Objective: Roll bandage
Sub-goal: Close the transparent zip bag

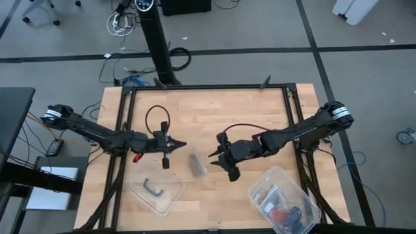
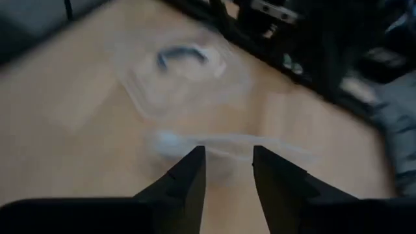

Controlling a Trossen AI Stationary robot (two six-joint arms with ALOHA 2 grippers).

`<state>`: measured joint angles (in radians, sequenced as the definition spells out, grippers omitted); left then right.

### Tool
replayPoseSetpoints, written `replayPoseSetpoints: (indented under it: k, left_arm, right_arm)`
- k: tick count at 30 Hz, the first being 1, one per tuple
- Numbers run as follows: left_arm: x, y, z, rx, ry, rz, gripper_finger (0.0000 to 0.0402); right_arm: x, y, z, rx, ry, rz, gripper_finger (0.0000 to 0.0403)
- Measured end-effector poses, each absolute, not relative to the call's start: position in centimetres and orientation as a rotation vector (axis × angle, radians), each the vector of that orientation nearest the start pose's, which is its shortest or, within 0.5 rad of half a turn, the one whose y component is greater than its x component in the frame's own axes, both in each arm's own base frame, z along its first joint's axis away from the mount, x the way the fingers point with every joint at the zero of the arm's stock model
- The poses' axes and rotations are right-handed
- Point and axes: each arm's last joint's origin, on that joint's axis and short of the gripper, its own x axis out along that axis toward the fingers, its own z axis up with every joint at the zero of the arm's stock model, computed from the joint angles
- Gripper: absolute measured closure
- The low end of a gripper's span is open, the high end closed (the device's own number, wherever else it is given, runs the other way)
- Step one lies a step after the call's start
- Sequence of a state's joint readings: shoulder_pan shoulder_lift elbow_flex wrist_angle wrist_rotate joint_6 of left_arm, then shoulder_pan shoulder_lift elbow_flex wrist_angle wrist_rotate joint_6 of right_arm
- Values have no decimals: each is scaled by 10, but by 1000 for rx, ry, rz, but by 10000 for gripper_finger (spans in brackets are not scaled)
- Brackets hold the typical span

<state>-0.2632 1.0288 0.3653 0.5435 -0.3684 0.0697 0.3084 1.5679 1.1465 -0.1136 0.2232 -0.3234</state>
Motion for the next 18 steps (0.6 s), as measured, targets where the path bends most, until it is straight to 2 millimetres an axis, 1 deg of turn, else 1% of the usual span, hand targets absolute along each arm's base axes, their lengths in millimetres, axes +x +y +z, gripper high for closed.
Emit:
replayPoseSetpoints:
  k: [1,3,7,10,12,15,18]
  left_arm:
    - [201,-46,215,108,129,88,397]
    - [198,-50,214,105,147,57,397]
    - [195,-61,211,108,169,-29,397]
    - [193,-68,209,116,185,-74,397]
    - [191,-73,209,118,184,-98,397]
    - [189,-78,209,122,186,-125,397]
    - [187,-82,208,120,193,-160,397]
  right_arm:
    - [334,99,278,-523,523,170,275]
    - [333,98,280,-654,557,189,271]
    - [345,96,275,-883,545,239,270]
    - [354,98,265,-1030,565,268,270]
    - [360,100,263,-1089,564,286,270]
    - [371,104,266,-1137,532,305,270]
    - [382,107,258,-1190,544,349,270]
